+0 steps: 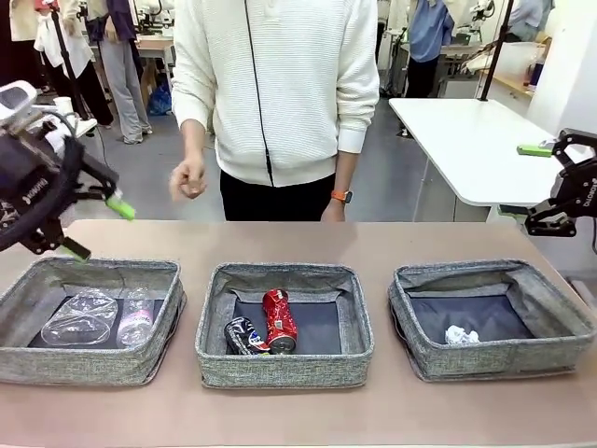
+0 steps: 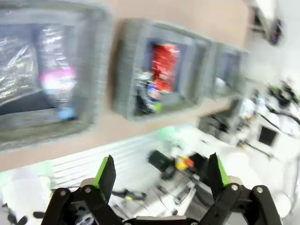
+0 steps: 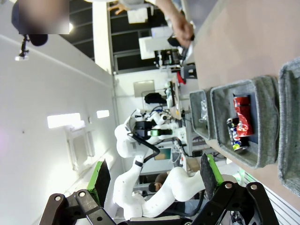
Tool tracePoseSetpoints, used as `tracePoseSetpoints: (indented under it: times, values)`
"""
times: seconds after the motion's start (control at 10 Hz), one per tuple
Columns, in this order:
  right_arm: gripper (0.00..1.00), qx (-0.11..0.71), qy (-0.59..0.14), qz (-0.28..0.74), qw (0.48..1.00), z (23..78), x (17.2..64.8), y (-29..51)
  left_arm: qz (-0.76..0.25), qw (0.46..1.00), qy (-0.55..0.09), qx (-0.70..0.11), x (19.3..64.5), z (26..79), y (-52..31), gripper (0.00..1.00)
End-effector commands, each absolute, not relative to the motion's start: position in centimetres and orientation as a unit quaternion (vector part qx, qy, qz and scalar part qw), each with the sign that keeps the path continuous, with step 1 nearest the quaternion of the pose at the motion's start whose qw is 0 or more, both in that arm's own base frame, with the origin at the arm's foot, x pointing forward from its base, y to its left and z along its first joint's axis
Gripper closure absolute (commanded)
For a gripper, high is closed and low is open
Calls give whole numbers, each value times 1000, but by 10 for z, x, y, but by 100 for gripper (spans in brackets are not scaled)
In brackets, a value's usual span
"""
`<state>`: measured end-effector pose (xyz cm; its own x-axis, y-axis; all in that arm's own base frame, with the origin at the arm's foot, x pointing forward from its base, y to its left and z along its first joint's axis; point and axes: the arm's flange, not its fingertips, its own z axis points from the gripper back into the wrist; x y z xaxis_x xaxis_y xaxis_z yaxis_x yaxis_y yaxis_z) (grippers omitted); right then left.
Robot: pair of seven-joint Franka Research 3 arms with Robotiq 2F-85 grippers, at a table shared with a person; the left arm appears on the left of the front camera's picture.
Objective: Sort the waste into the appropriate baskets.
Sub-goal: Place the picked waste into the Fabric basket indicated by the person.
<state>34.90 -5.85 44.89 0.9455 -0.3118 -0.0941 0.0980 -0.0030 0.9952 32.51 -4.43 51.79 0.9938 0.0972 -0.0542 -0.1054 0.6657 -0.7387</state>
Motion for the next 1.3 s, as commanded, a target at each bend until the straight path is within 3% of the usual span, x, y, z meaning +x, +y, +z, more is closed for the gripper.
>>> tracePoseSetpoints:
  times: [0.0, 0.1, 0.3, 0.6, 0.7, 1.2]
  values:
    - [0, 698, -80, -144, 697, 452, 349, -59, -57, 820, 57, -566, 331, 508, -18, 0]
    - [0, 698, -80, -144, 697, 452, 349, -59, -26, 817, 59, -573, 337, 497, -4, 0]
    - [0, 698, -80, -144, 697, 452, 349, -59, 40, 760, 3, -649, 335, 477, 55, 0]
    - [0, 698, -80, -144, 697, 452, 349, -59, 126, 710, -43, -691, 302, 463, 121, 0]
    - [0, 698, -80, -144, 697, 452, 349, -59, 85, 743, -20, -664, 319, 465, 96, 0]
    - [0, 698, -80, -144, 697, 452, 349, -59, 85, 743, -20, -664, 319, 465, 96, 0]
